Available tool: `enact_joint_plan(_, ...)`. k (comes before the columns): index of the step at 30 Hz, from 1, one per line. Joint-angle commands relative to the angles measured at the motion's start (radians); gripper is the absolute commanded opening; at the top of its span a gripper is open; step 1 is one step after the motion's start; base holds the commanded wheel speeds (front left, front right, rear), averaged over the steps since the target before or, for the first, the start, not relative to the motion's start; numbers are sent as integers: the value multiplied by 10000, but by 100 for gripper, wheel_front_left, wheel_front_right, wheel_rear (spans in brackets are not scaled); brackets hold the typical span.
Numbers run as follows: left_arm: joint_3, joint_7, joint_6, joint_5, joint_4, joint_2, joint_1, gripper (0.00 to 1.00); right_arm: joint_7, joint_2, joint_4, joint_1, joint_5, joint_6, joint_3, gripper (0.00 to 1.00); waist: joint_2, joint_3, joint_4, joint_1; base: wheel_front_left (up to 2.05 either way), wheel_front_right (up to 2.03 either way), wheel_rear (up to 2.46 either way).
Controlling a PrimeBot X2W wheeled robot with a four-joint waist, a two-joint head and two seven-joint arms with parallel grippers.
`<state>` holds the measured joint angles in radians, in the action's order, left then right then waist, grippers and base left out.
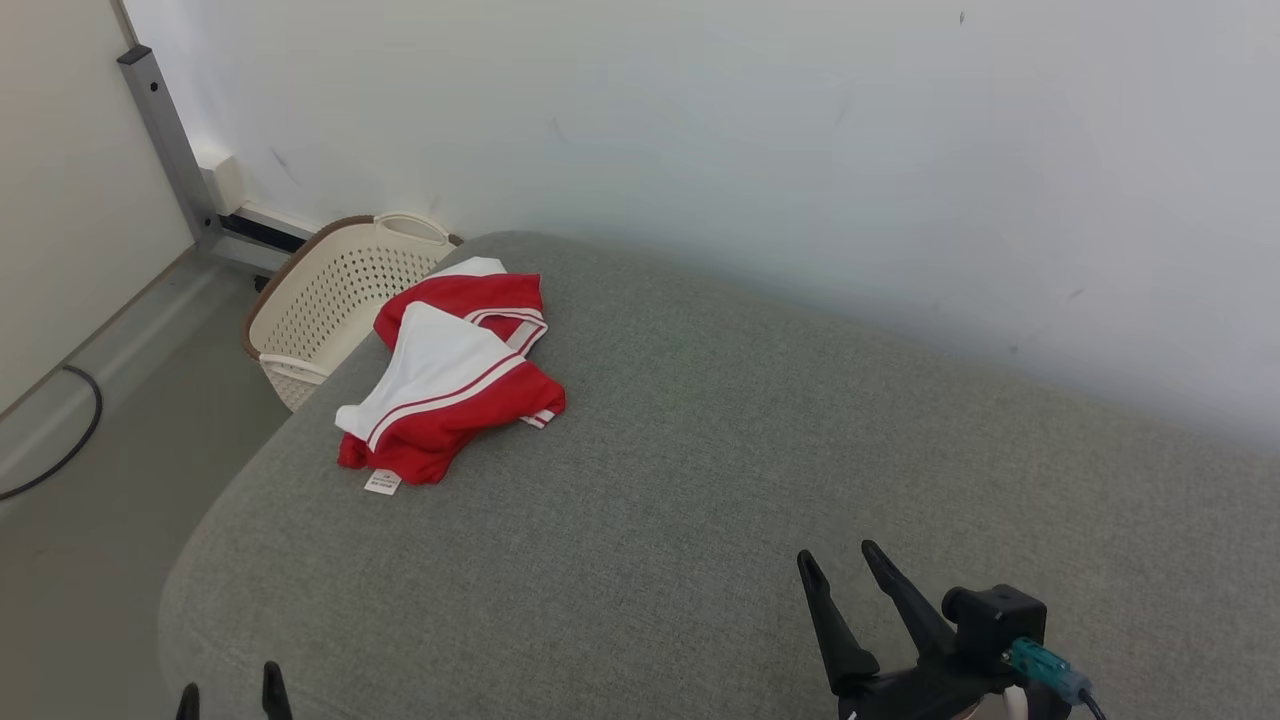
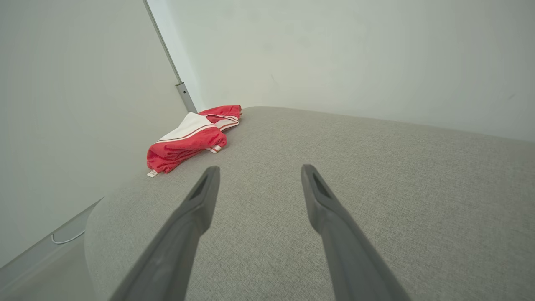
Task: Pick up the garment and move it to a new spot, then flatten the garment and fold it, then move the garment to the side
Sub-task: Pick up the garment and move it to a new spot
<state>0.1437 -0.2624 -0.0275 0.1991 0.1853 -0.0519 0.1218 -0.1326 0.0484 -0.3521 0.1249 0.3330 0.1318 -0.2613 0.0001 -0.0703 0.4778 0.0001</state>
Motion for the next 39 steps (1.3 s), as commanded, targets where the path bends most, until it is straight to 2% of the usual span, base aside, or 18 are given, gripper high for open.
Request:
enact_joint_plan(1, 42, -38, -183, 190, 239, -21, -103, 100, -11, 6, -37, -79, -2, -18, 65, 100, -1, -11, -10, -1, 0, 0, 0)
enact_joint_plan(3, -57, 171, -396, 314, 740, -160, -537, 100, 36, 3, 7, -234, -72, -18, 117, 100, -1, -17, -29, -1, 0, 0, 0)
enact_joint_plan(6, -358, 736, -494, 266, 1284, -366, -1562, 100, 199, 6, 139, -461, -274, -18, 275, 100, -1, 11, -38, -1, 0, 0, 0)
enact_joint_plan(11, -871, 2506, -671, 270, 2815, -728, -3548, 100, 704, 4, 646, -988, -643, -18, 284, 100, -1, -52, -215, -1, 0, 0, 0)
enact_joint_plan(14, -1122, 3304, -834, 463, 3811, -957, -4679, 100, 1110, 4, 1218, -1275, -856, -18, 361, 100, -1, 115, -531, -1, 0, 0, 0)
enact_joint_plan(19, -1074, 4149, -841, 764, 4843, -1093, -6018, 100, 1877, 10, 2233, -1393, -1432, -18, 408, 100, -1, 906, -1287, -1, 0, 0, 0)
enact_joint_plan(26, -1459, 4770, -951, 783, 6196, -1531, -7795, 100, 3057, 266, 4067, -1759, -2059, -19, 603, 100, -1, 2226, -2183, -1, 0, 0, 0)
enact_joint_plan(31, -2159, 4995, -1026, 465, 7002, -1997, -8595, 100, 3569, 487, 5156, -1920, -2164, -18, 768, 100, -1, 3055, -2534, -1, 0, 0, 0)
enact_joint_plan(39, -2415, 4938, -449, 6, 8424, -2592, -9293, 100, 3943, 637, 5920, -2318, -2137, -18, 884, 100, -1, 3558, -2827, -1, 0, 0, 0)
